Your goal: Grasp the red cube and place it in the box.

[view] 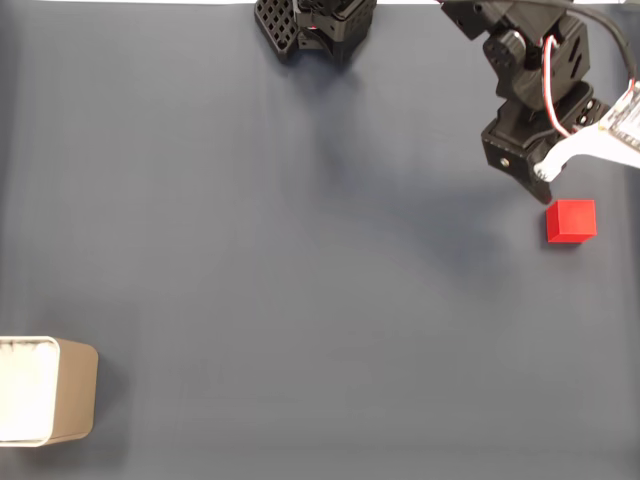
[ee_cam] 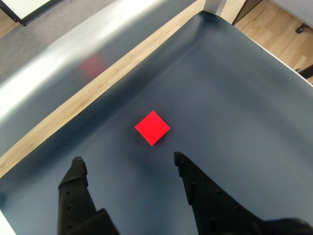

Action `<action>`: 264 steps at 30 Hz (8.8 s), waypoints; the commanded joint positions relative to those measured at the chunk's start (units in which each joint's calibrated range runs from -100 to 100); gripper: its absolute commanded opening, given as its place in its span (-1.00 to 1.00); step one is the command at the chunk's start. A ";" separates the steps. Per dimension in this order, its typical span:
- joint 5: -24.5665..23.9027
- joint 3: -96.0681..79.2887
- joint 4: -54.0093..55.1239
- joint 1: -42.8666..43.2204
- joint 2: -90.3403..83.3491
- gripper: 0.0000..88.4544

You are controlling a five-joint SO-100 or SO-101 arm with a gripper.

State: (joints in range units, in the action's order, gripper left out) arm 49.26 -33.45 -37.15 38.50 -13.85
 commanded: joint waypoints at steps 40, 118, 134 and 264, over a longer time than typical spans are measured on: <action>0.49 6.72 10.43 -0.58 15.50 0.02; 0.39 9.82 4.86 5.60 15.93 -0.24; 3.57 7.82 7.15 4.18 13.76 -0.47; 4.30 19.13 -6.95 -36.65 -7.38 -0.81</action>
State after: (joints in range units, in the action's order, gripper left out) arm 54.09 -16.91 -43.60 3.86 -17.50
